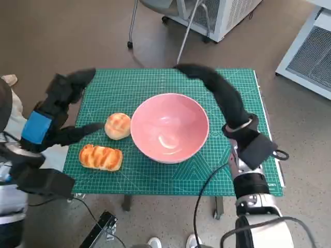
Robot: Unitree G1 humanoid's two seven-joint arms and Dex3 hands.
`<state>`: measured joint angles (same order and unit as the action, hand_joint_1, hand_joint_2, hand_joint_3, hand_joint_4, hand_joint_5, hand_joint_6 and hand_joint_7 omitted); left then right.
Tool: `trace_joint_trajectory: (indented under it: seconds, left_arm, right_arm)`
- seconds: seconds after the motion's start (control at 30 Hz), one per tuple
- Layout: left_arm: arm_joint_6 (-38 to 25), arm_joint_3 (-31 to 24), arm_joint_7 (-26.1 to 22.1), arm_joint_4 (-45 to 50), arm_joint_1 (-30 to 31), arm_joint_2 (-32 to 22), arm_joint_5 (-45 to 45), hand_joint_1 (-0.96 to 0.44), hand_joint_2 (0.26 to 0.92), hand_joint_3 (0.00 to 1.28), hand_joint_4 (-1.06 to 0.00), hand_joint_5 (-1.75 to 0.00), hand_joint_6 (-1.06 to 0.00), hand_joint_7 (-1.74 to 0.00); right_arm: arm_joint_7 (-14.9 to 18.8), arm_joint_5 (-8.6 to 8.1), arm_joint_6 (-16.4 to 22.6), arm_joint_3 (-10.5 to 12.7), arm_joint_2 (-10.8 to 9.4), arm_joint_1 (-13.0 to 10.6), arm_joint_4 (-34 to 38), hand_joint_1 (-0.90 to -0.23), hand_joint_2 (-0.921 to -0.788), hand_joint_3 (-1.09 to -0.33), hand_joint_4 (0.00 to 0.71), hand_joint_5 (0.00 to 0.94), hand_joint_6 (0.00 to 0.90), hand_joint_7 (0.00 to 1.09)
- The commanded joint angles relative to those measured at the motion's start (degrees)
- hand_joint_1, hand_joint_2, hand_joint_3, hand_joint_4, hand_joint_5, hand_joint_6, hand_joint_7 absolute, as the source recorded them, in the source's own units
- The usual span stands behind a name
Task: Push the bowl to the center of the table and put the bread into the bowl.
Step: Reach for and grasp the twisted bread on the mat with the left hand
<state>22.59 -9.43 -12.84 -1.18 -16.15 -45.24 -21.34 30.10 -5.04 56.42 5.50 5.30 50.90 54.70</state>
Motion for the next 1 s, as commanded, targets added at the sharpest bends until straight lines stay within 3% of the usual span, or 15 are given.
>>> trace_joint_trajectory:
  seconds: [0.03, 0.13, 0.3, 0.57, 1.0]
  left_arm:
    - [-0.87, 1.05, -7.80, 0.46, 2.21, -5.05, 1.84, 0.03, 0.794, 0.01, -0.24, 0.00, -0.22, -0.34]
    - [-1.94, 1.57, -12.85, 1.55, 3.29, -8.25, 1.94, 0.24, 0.837, 0.02, -0.22, 0.00, -0.27, -0.19]
    - [-2.65, 2.21, -17.86, 4.08, 4.77, -11.79, 0.47, 0.33, 0.879, 0.02, -0.20, 0.00, -0.31, -0.09]
    - [-2.83, 3.64, -21.08, 5.62, 5.20, -14.10, -1.59, 0.30, 0.885, 0.02, -0.20, 0.00, -0.33, -0.05]
    - [-4.30, 6.81, -21.06, 4.45, 4.33, -13.64, -6.33, 0.20, 0.866, 0.00, -0.22, 0.00, -0.35, -0.02]
  right_arm:
    - [0.36, -1.32, -1.40, -0.40, 0.31, -2.17, -1.09, -0.743, -0.921, -0.793, 0.321, 0.006, -0.001, 0.81]
    - [-0.37, -1.39, -1.66, -0.55, 0.13, -2.18, -1.08, -0.741, -0.921, -0.790, 0.320, 0.006, -0.001, 0.81]
    - [-1.73, -0.72, -2.12, -0.92, 0.25, -2.15, -0.97, -0.731, -0.921, -0.789, 0.318, 0.005, -0.001, 0.80]
    - [-3.16, -0.21, -2.21, -1.86, 0.29, -2.23, -1.55, -0.723, -0.921, -0.790, 0.319, 0.005, -0.001, 0.80]
    - [-3.00, -1.30, -1.83, -2.26, 0.16, -2.10, -1.44, -0.707, -0.921, -0.789, 0.325, 0.009, -0.001, 0.80]
